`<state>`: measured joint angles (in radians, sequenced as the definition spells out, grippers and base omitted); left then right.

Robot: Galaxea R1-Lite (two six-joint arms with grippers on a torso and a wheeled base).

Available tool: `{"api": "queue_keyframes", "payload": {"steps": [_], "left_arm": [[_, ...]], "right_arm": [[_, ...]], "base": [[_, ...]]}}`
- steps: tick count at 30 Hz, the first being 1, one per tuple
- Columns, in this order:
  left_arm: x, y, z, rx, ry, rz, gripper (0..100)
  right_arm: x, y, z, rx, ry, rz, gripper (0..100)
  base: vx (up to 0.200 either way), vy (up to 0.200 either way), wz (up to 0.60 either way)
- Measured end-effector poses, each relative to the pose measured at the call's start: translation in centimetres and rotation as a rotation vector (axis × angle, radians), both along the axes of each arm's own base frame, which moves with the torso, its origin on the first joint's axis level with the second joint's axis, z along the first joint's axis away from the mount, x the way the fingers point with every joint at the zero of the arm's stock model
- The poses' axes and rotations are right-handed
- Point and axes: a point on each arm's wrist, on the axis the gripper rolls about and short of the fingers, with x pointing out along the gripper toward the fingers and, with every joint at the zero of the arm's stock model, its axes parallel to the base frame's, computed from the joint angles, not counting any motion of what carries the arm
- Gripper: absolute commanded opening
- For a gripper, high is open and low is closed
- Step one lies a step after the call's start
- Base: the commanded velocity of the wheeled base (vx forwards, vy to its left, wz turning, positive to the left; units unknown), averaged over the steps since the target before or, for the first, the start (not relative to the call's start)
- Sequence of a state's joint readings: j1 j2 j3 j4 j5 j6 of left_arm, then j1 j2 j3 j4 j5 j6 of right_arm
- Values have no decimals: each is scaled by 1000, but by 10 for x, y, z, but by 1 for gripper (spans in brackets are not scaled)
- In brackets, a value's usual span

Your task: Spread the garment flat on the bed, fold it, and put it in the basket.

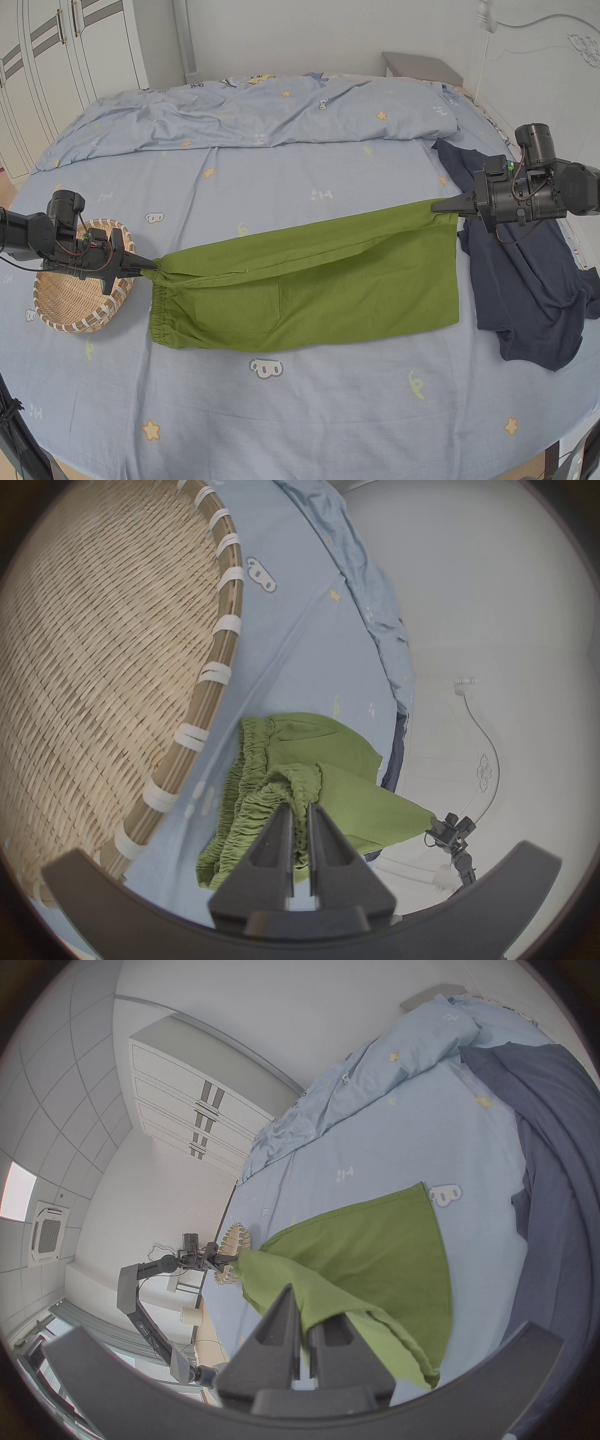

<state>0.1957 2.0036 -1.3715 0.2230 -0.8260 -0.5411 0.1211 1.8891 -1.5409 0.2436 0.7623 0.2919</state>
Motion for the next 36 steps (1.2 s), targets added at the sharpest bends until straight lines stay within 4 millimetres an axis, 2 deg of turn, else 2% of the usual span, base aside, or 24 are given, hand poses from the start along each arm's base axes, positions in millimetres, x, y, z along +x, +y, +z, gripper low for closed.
{"api": "queue_keyframes", "payload": {"steps": [6,16,21,24,28,31,36], "left_arm": [[-2,0,2,1,-3,0,0],[-4,-3,3,3,-6,-9,0],[-7,-5,5,3,-8,-14,0],[-9,-6,7,3,-11,-15,0],[-12,-5,10,4,-17,-11,0],[-13,-5,11,5,-21,-10,0],[-13,-4,13,6,-29,-7,0]], "right_arm": [[-25,4,5,8,19,15,0],[-109,18,16,17,26,104,0],[-134,21,23,26,4,137,0],[-139,20,27,31,-18,138,0],[-136,18,30,36,-47,125,0],[-126,16,31,40,-67,106,0],[-97,13,29,41,-87,72,0]], "base": [[0,0,0],[0,0,0],[0,0,0],[0,0,0],[0,0,0],[0,0,0],[0,0,0]]}}
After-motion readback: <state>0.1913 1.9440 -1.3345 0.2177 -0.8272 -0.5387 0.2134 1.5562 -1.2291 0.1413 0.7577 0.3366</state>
